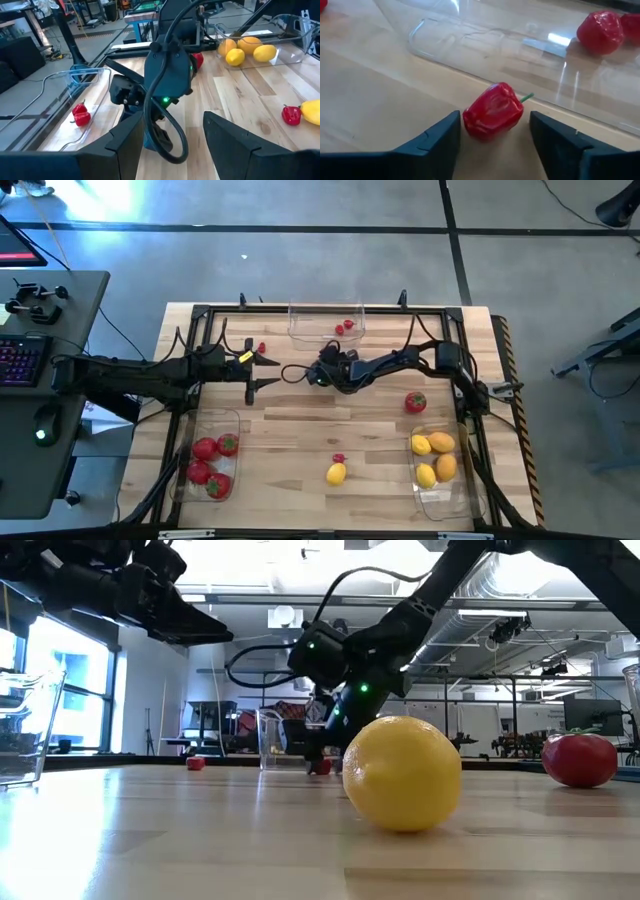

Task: Sort produce into baskets
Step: Put the red chili pepper into the top center transparent bin

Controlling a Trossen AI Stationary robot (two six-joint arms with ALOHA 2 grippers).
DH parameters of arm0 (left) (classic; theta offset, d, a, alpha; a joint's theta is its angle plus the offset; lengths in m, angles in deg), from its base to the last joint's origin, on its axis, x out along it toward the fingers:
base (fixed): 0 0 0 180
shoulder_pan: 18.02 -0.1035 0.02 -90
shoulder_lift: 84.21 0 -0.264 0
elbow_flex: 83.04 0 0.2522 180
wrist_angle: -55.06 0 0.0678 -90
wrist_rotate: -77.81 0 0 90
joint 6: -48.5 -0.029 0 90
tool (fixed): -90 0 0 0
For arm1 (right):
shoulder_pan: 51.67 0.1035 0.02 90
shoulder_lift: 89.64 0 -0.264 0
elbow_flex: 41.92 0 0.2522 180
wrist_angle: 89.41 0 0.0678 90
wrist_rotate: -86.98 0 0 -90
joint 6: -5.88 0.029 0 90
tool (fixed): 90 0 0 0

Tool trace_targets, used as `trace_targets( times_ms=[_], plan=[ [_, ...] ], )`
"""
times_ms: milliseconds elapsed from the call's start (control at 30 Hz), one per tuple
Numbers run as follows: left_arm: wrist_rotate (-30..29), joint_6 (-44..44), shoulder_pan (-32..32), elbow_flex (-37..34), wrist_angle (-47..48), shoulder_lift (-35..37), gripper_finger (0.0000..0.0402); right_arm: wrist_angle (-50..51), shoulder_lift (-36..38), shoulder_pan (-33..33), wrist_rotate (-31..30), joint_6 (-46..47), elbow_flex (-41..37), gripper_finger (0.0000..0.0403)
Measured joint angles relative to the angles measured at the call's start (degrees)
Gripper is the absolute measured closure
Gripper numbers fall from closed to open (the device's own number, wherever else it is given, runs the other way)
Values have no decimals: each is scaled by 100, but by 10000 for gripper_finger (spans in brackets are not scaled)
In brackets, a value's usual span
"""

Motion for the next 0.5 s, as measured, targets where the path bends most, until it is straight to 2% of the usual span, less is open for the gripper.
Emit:
trace_targets(
  times_ms=[333,433,500],
  plan=[
    [2,0,-2,0,13,0,212,28,23,89,137,-650,4,303],
    [2,0,-2,0,15,0,212,102,144,149,462,-982,-1,323],
    [2,0,-1,0,25,0,212,116,279,194,888,-1142,-7,325]
  ],
)
